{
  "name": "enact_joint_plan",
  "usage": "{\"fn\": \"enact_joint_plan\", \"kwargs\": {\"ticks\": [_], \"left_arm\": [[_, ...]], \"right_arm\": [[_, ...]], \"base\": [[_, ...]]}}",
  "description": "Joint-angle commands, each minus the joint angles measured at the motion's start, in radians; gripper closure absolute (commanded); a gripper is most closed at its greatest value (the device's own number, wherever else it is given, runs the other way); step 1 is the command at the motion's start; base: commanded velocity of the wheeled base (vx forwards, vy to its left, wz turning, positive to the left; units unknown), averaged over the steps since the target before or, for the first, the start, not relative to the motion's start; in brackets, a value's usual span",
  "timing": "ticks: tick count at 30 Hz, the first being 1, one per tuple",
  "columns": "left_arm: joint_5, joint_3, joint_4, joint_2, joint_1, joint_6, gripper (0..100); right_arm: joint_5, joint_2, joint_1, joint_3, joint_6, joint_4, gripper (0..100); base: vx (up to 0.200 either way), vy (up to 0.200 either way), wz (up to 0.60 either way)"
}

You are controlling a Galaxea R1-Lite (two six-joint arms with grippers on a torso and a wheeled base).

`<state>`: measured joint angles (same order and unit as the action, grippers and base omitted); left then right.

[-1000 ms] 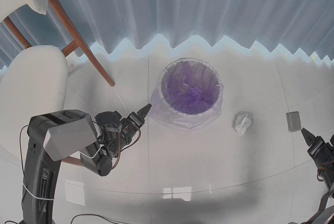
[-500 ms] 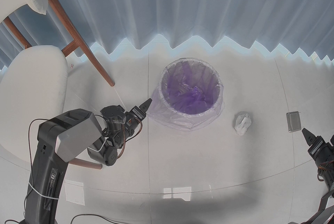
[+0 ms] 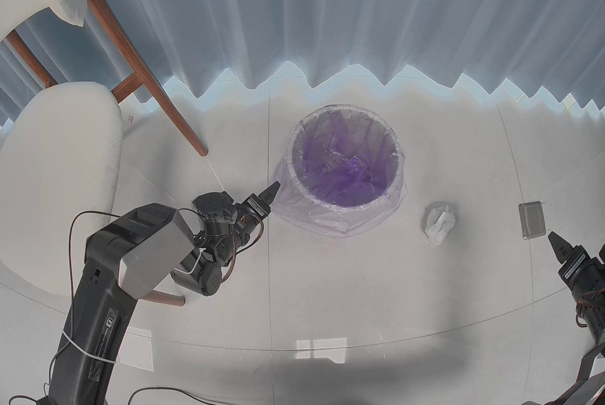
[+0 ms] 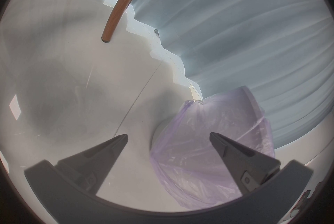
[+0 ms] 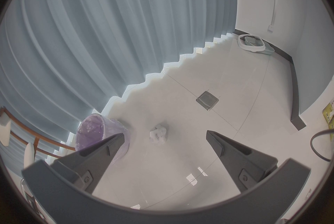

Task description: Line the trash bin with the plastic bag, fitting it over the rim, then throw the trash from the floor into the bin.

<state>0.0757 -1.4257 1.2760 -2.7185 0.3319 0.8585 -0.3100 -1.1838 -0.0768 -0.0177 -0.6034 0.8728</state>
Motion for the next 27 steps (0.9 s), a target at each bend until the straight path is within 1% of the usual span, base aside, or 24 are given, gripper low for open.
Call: {"fn": "enact_joint_plan", "kwargs": {"ticks": [1, 8, 17, 20, 24, 27], "left_arm": [[-0.004, -0.065, -0.032, -0.038, -0.007, 0.001, 100], [0.001, -0.121, -0.095, -0.063, -0.017, 0.004, 100], [-0.005, -0.117, -0.106, -0.113, -0.017, 0.007, 100], [-0.025, -0.117, -0.107, -0.121, -0.017, 0.005, 100], [-0.031, -0.117, -0.104, -0.136, -0.017, 0.007, 100], [-0.054, -0.114, -0.093, -0.129, -0.017, 0.011, 100]], "right_arm": [[-0.003, -0.002, 0.009, 0.018, 0.001, 0.000, 0], [-0.012, 0.000, 0.012, 0.018, -0.004, -0.001, 0], [-0.014, 0.000, 0.017, 0.018, -0.003, -0.001, 0], [-0.015, 0.000, 0.017, 0.018, -0.003, -0.001, 0], [-0.014, -0.002, 0.017, 0.018, -0.003, -0.008, 0], [-0.015, -0.002, 0.017, 0.018, -0.004, -0.009, 0]], "base": [[0.000, 0.000, 0.00], [0.000, 0.000, 0.00], [0.000, 0.000, 0.00], [0.000, 0.000, 0.00], [0.000, 0.000, 0.00], [0.000, 0.000, 0.00]]}}
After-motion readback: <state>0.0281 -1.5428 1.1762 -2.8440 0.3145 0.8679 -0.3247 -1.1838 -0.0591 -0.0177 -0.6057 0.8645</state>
